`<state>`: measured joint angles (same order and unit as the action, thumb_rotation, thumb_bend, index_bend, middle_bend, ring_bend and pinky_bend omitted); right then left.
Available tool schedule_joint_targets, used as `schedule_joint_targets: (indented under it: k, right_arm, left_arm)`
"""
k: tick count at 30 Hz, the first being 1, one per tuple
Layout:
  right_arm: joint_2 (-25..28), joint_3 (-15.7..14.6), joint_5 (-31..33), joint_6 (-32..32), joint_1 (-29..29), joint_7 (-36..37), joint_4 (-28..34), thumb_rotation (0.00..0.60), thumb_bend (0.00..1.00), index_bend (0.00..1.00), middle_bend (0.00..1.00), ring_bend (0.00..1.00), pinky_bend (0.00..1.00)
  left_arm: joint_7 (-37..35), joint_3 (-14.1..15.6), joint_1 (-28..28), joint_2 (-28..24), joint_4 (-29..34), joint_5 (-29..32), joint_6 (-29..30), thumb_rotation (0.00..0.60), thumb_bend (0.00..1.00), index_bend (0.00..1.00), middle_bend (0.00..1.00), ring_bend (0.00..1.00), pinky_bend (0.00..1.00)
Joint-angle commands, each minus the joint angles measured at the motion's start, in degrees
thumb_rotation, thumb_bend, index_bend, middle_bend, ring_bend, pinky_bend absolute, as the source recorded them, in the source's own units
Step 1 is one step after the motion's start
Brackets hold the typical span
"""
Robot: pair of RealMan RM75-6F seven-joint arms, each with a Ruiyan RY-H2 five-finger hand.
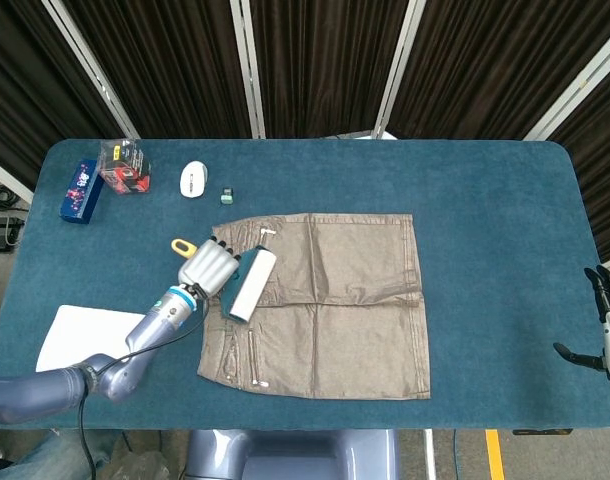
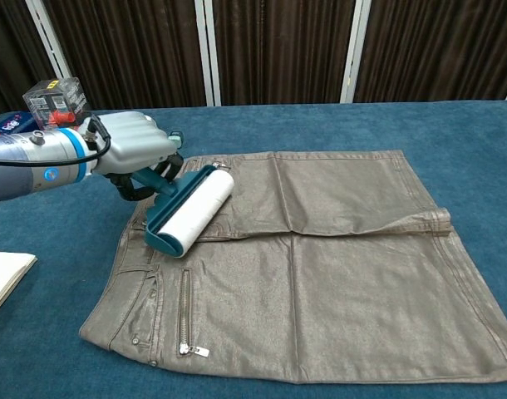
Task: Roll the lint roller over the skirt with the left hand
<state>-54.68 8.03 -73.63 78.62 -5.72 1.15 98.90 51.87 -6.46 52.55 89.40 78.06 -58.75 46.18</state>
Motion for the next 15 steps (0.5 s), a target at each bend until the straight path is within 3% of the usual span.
schedule_joint_targets:
  k: [1, 15]
  right_arm:
    - [0.1, 0.1, 0.2, -0.1, 0.0, 0.4, -0.1, 0.6, 0.0, 0.0, 0.0, 0.0, 0.0]
    - [1.4, 0.6, 0.5, 0.2, 0.7, 4.0, -0.8, 0.6, 0.0, 0.0, 0.0, 0.0, 0.0]
  left_arm:
    - [2.0, 0.1, 1.4, 1.5, 0.4, 1.1, 0.6, 0.6, 0.71, 0.65, 0.51, 0.39, 0.47]
    - [19.3, -0.5, 11.3, 11.5, 3.5, 10.6, 4.6, 0.6, 0.71, 0.65, 0.51, 0.39, 0.48]
